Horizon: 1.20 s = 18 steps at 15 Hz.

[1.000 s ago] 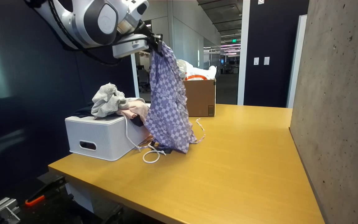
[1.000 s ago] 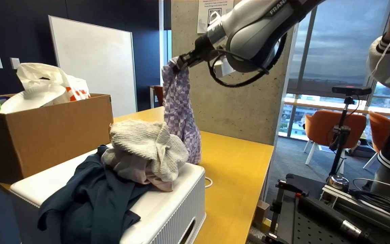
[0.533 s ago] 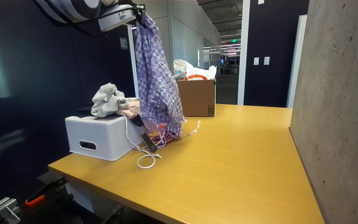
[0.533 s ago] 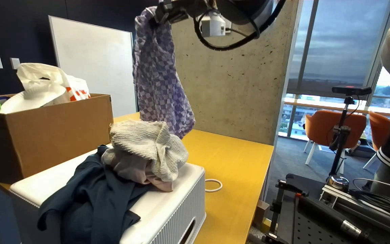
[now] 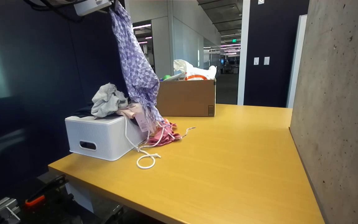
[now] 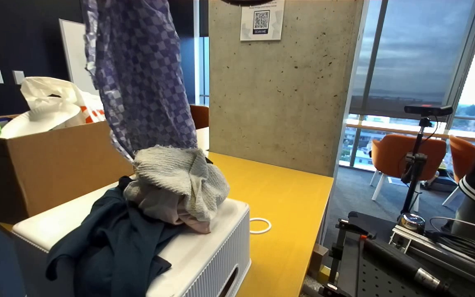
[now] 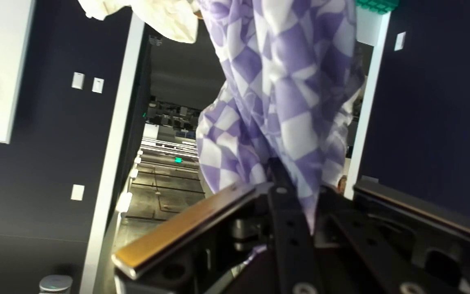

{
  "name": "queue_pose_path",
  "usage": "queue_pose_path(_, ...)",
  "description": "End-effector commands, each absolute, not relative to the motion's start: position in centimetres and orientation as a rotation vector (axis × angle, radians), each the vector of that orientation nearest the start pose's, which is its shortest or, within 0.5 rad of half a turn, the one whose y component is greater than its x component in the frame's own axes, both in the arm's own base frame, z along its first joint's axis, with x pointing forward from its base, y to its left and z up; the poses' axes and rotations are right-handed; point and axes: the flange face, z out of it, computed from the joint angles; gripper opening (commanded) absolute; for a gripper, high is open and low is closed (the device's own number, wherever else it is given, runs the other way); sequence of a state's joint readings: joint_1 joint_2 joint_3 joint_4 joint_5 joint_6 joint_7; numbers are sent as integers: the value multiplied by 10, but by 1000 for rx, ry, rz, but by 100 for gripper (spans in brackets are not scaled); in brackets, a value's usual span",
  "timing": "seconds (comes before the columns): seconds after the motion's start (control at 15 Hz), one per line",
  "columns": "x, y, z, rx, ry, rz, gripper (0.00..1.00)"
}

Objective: Place the items on the table on top of the white storage container.

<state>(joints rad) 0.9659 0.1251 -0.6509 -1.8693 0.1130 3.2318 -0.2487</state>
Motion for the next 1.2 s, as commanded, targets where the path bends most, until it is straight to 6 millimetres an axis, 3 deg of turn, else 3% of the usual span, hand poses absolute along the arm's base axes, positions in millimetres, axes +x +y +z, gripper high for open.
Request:
queue_pose_path(0.0,579,266,652,-2366,-686,-1800,1)
queue_pose_path(0.4,532,357,704,-2491,-694,-1612,1)
queue_pose_path(0.6,497,389,736,-2622,-589,-1602,1)
queue_pose_path(0.73,475,400,752,-2713,-497,-1586,1)
queue_pose_path(0.87,457,398,767,-2817,-398,-1588,1)
queue_pose_path(1.0,450,381,778,-2952,-301,-1572,1)
queue_pose_path(1.13,468,352,759,-3077,-244,-1519,1)
